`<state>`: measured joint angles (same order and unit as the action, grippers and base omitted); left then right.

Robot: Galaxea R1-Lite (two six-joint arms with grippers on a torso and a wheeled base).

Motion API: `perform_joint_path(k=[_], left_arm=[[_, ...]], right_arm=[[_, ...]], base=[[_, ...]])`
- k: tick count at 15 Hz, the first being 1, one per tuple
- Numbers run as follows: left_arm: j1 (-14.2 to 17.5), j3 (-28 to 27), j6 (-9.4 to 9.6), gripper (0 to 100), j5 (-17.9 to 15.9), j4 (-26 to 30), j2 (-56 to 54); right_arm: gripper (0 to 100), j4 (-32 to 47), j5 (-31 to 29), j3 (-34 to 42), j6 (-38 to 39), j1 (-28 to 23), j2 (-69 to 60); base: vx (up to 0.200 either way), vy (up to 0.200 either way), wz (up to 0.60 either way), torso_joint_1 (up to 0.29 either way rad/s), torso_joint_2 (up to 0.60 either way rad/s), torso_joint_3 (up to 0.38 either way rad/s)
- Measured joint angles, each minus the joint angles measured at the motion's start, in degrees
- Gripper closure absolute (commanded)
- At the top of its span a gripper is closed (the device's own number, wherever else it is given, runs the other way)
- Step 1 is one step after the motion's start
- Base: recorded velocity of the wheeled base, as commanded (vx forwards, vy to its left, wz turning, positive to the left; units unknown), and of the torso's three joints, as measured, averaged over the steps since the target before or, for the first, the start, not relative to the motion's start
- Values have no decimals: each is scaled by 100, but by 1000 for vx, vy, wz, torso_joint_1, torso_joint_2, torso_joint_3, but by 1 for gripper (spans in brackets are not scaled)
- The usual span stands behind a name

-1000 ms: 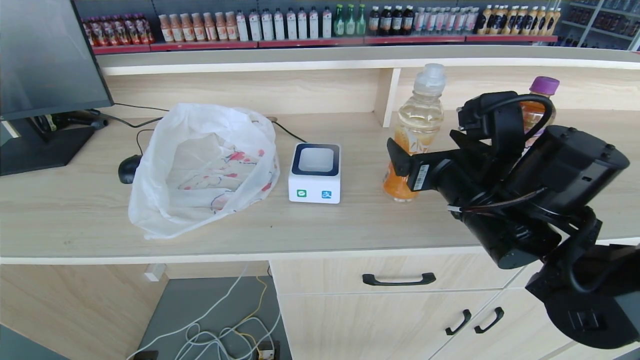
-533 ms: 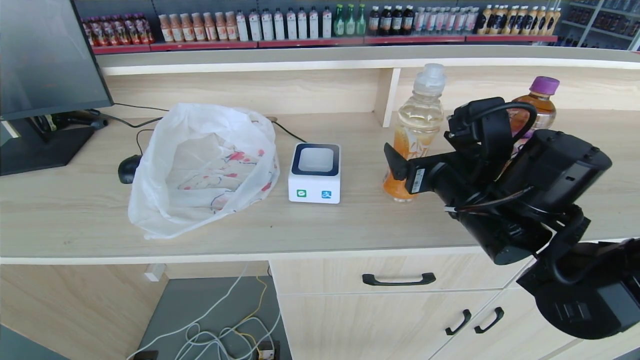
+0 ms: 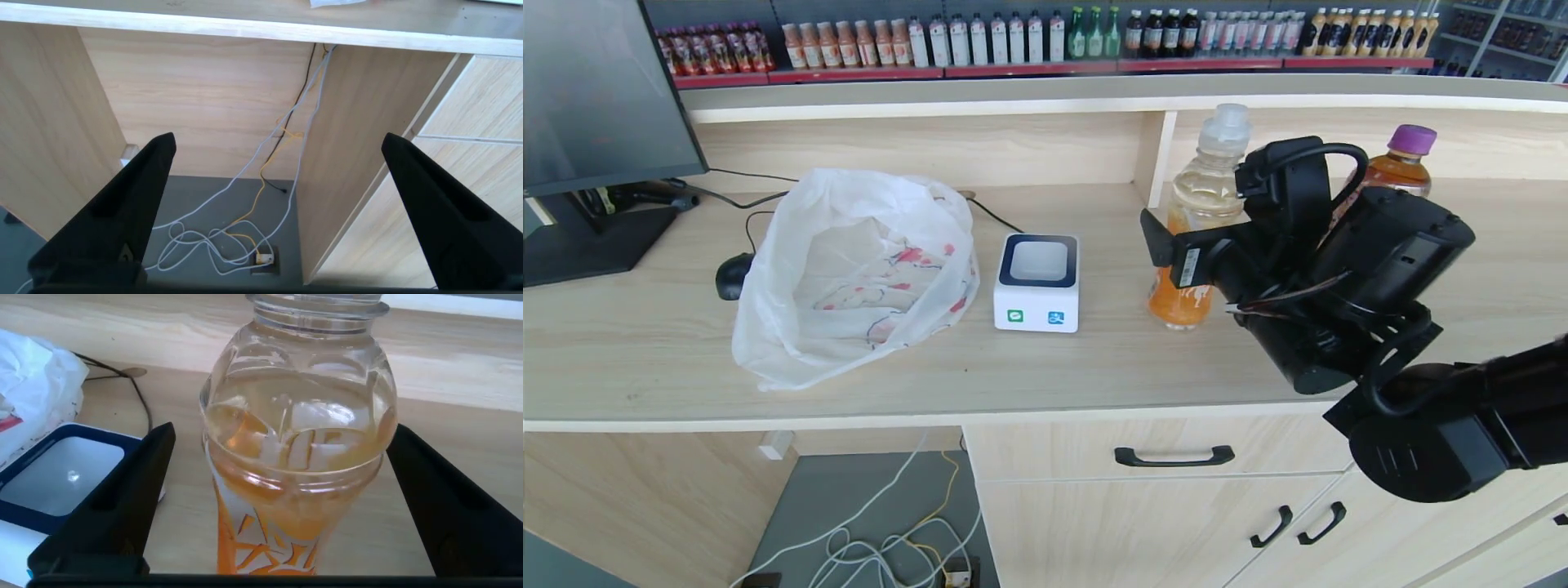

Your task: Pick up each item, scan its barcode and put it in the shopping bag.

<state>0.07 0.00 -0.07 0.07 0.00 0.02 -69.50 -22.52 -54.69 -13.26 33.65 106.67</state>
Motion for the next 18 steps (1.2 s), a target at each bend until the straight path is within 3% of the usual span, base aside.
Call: perform_joint_path(k=[18], left_arm=[[0, 0, 0, 0, -2, 0, 0]], right_arm=[[0, -18, -11, -418, -39, -427, 496]], base=[[0, 0, 0, 0, 0, 0]])
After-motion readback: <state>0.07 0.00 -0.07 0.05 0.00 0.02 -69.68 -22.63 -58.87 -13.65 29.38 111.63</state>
